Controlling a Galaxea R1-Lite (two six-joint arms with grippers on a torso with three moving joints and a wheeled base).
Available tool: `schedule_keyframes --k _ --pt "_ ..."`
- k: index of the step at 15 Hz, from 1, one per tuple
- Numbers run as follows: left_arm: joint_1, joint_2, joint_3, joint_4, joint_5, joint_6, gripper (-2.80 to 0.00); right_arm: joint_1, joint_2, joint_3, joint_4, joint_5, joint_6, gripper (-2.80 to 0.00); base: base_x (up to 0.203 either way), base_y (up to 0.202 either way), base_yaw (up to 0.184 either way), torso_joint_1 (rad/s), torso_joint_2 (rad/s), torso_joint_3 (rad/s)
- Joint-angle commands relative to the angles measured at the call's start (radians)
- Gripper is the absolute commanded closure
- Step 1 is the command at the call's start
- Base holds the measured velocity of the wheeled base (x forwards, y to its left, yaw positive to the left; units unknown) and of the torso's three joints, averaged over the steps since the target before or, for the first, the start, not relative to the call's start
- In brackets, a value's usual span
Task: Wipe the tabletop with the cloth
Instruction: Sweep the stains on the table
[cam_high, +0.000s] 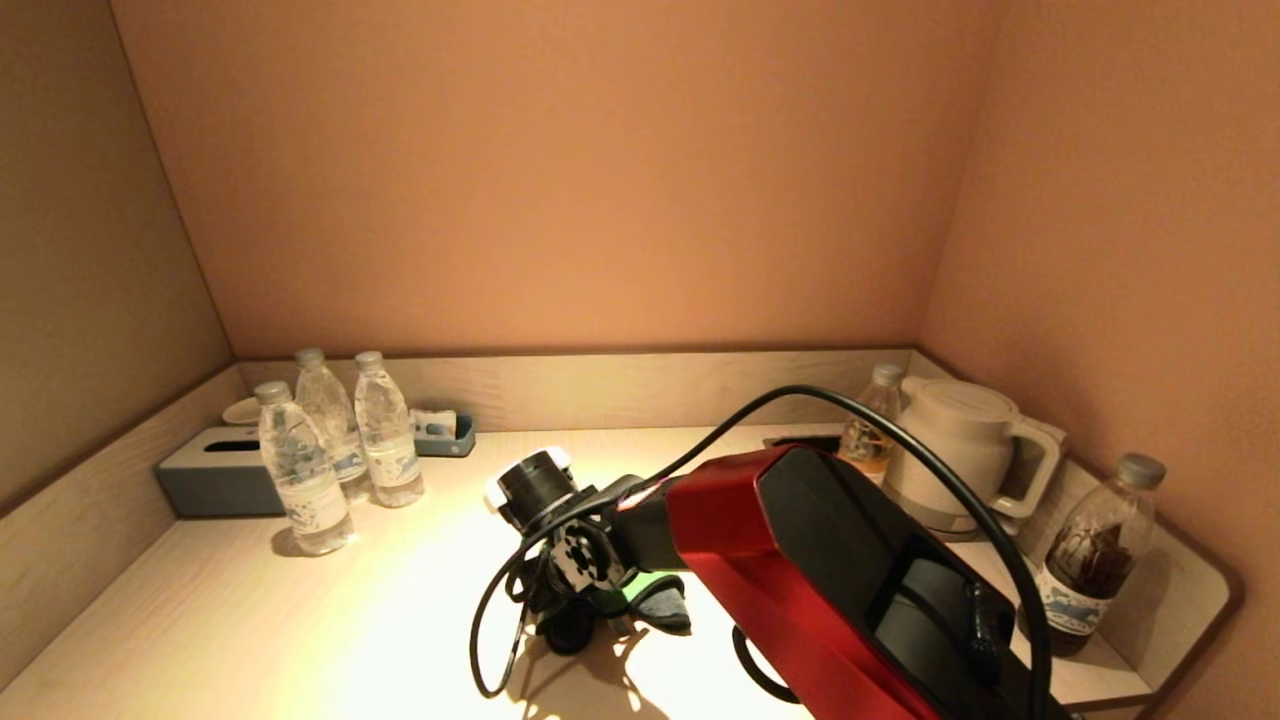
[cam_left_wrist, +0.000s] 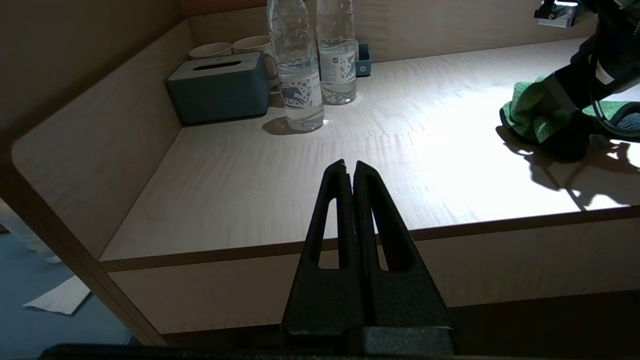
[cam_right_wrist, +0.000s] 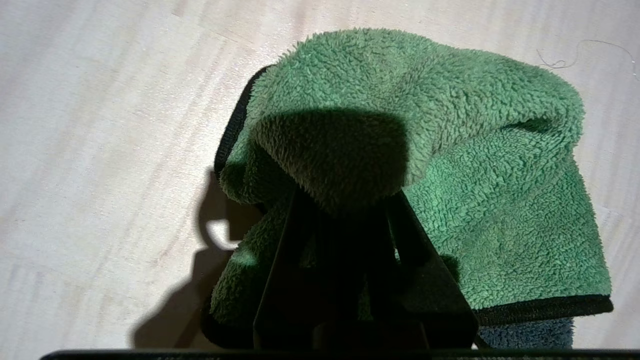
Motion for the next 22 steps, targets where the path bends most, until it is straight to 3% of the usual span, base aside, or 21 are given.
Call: schedule_keyframes --k 1,8,14,19,22 --pt "0.001 0.001 0.000 0.000 0.000 0.000 0.00 -0.002 -0.003 0.000 -0.028 0.065 0.002 0.00 0.000 0.000 0.000 0.000 0.00 0.000" --pt "0.001 0.001 0.000 0.000 0.000 0.000 0.00 0.065 -0.026 0.014 -0.019 0.132 0.010 0.00 0.000 0.000 0.000 0.000 0.00 0.000" --pt "0.001 0.001 0.000 0.000 0.000 0.000 0.00 0.105 -0.099 0.185 -0.020 0.128 0.041 0.00 0.000 0.000 0.000 0.000 0.00 0.000" --pt "0.000 0.001 0.000 0.000 0.000 0.000 0.00 0.050 -0.141 0.264 -0.025 0.129 0.046 0.00 0.000 0.000 0.000 0.000 0.00 0.000" --pt "0.001 0.001 0.000 0.000 0.000 0.000 0.00 -0.063 -0.134 0.260 -0.027 0.132 0.029 0.00 0.000 0.000 0.000 0.000 0.00 0.000"
